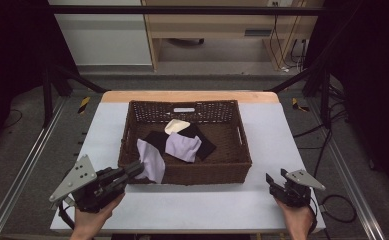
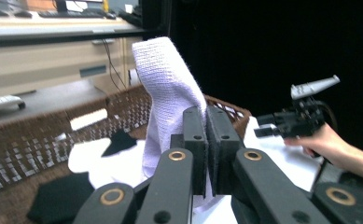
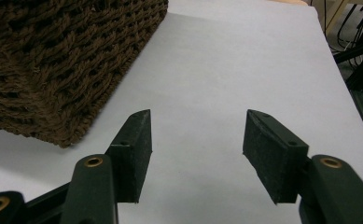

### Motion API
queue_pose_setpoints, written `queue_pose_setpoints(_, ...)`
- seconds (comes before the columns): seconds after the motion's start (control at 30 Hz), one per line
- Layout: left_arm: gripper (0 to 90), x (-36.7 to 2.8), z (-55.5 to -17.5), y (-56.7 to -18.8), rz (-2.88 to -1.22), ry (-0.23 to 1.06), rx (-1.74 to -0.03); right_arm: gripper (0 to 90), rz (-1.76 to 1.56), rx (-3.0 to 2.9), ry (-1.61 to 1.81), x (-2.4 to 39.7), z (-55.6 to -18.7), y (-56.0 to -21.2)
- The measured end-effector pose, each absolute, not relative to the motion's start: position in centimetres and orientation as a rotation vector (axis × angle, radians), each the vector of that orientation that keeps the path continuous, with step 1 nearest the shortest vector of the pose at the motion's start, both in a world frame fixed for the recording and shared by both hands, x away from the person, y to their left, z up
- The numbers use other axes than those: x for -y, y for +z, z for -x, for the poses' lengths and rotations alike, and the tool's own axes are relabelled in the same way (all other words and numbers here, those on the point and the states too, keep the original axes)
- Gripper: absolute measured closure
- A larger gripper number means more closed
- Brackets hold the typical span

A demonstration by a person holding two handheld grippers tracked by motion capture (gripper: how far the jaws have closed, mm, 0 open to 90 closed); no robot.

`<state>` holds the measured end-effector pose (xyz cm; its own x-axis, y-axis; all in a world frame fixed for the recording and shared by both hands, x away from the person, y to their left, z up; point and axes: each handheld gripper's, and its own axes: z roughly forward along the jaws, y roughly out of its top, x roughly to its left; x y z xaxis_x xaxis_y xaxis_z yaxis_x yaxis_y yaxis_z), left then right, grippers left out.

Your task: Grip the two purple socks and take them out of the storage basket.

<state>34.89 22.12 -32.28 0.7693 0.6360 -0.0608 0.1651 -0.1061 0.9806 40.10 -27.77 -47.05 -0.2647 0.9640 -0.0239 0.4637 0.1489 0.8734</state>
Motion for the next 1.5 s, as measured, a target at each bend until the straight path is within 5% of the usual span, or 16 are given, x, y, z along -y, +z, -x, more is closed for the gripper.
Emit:
queue_pose_setpoints(0.33, 86.6, -21.8, -33.1, -36.7, -1.790, 0.380, -0.684, 42.4, -1.364, -1.823, 1.034, 27.7, -40.1, -47.2)
queue_pose_setpoints(1.13, 85.4, -18.4, -36.6, -45.6, -2.079, 0.235, -0.829, 41.0, -1.377, -1.862, 0.992, 27.7, -40.5, -47.9)
queue_pose_setpoints(1.2, 82.0, -18.5, -36.8, -45.6, -2.078, 0.223, -0.831, 40.6, -1.378, -1.862, 0.992, 27.7, -40.5, -47.9)
queue_pose_setpoints(1.3, 64.2, -18.6, -36.9, -45.6, -2.074, 0.205, -0.842, 40.1, -1.377, -1.865, 0.991, 27.7, -40.5, -48.0)
queue_pose_setpoints(1.5, 48.8, -18.8, -36.9, -44.8, -2.033, 0.234, -0.875, 39.8, -1.378, -1.861, 0.996, 27.7, -40.5, -47.9)
